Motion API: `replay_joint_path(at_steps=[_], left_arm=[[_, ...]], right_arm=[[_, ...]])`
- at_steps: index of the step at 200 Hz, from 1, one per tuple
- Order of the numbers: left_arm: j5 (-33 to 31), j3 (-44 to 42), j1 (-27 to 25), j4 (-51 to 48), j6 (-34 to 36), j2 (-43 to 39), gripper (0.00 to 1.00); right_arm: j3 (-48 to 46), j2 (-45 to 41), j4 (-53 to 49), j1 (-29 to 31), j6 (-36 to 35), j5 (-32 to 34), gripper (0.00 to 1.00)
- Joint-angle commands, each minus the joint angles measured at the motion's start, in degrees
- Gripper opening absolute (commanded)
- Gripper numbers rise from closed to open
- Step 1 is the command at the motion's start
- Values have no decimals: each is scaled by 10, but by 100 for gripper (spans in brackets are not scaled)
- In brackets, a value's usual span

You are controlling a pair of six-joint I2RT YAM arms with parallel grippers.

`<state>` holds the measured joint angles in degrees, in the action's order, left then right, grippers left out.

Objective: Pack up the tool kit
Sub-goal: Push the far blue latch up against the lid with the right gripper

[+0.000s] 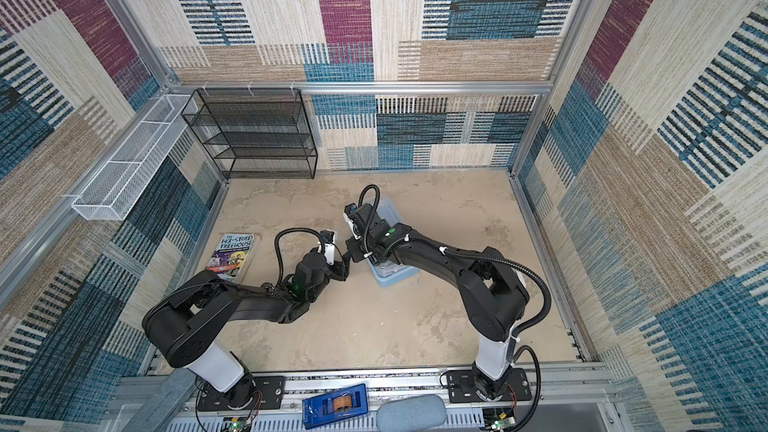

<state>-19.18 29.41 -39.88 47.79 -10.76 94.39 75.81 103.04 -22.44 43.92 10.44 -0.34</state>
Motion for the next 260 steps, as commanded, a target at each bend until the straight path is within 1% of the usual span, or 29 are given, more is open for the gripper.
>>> replay_joint_path(at_steps=[1, 55, 107, 195, 233, 243, 252, 260], left_arm=[[-2, -1, 1, 7, -11, -1, 73], [3, 3, 1, 12, -12, 5, 73], [4, 7, 1, 7, -10, 5, 73], [12, 17, 1, 3, -15, 15, 73], [12, 23, 1, -6, -17, 18, 73], [10, 23, 1, -7, -17, 16, 73], [10, 23, 1, -6, -17, 16, 73], [10, 24, 1, -7, -16, 17, 73]], right_arm=[[-2, 5, -19, 0, 5, 12, 12], [-4, 1, -21, 0, 7, 21, 12], [-6, 7, -24, 0, 11, 24, 5], [-5, 10, -32, 0, 12, 32, 4], [3, 17, -35, 0, 12, 33, 1], [5, 17, -36, 0, 12, 32, 2], [6, 15, -34, 0, 13, 32, 7], [7, 12, -33, 0, 14, 31, 8]])
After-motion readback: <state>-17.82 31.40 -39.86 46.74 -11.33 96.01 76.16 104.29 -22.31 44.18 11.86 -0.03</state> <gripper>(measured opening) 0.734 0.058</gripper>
